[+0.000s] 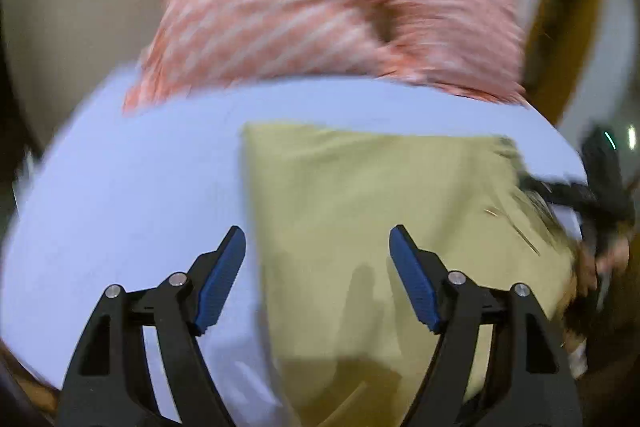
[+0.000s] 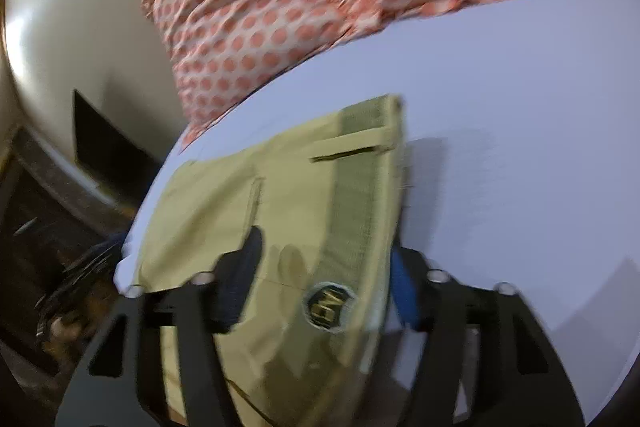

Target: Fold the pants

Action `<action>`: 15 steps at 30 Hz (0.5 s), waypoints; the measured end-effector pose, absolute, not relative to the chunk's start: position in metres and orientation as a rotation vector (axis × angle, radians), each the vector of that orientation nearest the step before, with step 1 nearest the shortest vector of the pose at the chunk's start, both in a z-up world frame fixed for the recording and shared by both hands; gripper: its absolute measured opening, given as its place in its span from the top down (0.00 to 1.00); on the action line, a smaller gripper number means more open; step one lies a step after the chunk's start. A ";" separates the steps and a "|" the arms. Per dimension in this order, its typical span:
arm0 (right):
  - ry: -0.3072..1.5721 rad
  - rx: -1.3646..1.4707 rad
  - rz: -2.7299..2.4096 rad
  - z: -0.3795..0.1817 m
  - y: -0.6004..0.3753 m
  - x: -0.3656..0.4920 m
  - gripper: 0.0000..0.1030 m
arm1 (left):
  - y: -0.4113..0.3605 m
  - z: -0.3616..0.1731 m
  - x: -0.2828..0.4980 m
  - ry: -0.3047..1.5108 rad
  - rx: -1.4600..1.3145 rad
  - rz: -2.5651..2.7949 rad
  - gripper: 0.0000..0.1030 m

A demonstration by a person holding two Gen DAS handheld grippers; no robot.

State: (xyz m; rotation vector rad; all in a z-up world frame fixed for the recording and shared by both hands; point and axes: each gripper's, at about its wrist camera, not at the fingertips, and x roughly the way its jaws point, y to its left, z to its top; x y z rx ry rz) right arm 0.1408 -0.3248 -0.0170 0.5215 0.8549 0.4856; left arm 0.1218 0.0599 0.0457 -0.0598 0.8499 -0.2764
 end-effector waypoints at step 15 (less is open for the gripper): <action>0.929 0.769 0.740 -0.026 -0.340 0.170 0.86 | 0.078 0.018 0.195 1.047 -0.338 -0.520 0.91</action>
